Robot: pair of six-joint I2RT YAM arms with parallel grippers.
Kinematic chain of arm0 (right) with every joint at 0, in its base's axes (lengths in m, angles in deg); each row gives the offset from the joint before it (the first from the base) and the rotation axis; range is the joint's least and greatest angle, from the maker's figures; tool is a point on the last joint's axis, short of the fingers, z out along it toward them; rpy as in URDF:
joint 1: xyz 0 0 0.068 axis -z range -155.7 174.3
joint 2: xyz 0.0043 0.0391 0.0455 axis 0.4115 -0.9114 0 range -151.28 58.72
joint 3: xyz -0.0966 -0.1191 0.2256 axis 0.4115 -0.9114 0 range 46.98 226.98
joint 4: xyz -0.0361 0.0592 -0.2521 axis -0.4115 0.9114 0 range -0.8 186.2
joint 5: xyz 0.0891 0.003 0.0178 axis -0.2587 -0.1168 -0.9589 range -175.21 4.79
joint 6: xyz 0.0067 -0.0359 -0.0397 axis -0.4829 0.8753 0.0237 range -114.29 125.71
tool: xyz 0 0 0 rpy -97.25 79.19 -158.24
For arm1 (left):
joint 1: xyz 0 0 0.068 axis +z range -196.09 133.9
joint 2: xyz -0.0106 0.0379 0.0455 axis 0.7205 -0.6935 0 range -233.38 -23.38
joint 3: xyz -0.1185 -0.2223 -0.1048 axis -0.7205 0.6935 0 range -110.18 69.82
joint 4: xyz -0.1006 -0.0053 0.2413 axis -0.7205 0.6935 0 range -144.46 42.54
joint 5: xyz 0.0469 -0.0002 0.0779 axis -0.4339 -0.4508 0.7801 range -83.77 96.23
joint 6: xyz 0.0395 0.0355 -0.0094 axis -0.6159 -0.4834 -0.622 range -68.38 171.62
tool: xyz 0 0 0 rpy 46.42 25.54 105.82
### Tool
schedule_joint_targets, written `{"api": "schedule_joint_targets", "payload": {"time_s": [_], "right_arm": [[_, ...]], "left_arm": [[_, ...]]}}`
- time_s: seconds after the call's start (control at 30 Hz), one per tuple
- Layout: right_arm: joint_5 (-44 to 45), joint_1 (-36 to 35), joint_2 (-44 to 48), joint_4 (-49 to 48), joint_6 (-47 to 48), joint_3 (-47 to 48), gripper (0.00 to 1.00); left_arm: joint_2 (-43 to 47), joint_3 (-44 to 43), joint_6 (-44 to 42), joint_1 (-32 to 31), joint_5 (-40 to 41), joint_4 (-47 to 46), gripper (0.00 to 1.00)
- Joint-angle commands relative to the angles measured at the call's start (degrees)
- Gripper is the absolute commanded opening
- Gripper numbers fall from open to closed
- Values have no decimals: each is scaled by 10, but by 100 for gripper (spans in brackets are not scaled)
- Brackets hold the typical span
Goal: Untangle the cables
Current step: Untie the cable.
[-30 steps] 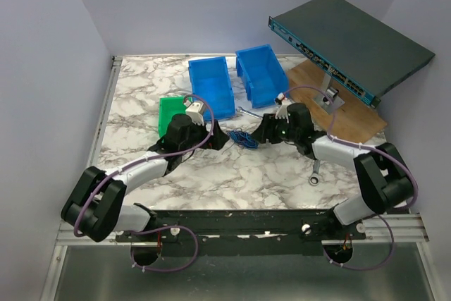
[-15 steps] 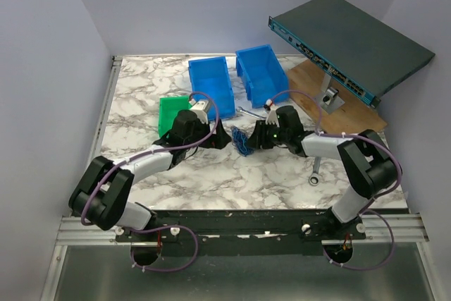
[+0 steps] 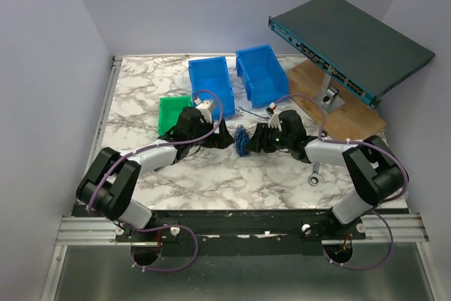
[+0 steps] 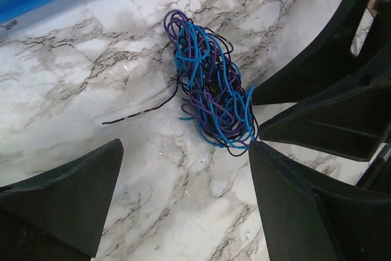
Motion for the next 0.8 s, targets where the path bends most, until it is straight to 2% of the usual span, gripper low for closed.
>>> {"api": "schedule_joint_targets", "payload": {"time_s": [0.0,0.17,0.37,0.6,0.67,0.77], "right_arm": [[47,-4,47,7,3,-7,63],[79,-4,63,-3,-6,-4,73],[60,-4,-11,-5,-18,43,73],[43,-20,-52,-11,-7,54,63],[47,-28,-53,-7,1,56,58],[42,-33,-54,-15,7,52,42]], "left_arm": [[14,-4,-6,1,-2,7,86],[26,1,-9,1,4,4,87],[42,8,-13,1,17,1,89],[57,17,-15,1,27,0,89],[54,14,-17,1,27,2,89],[50,11,-17,1,27,6,90]]}}
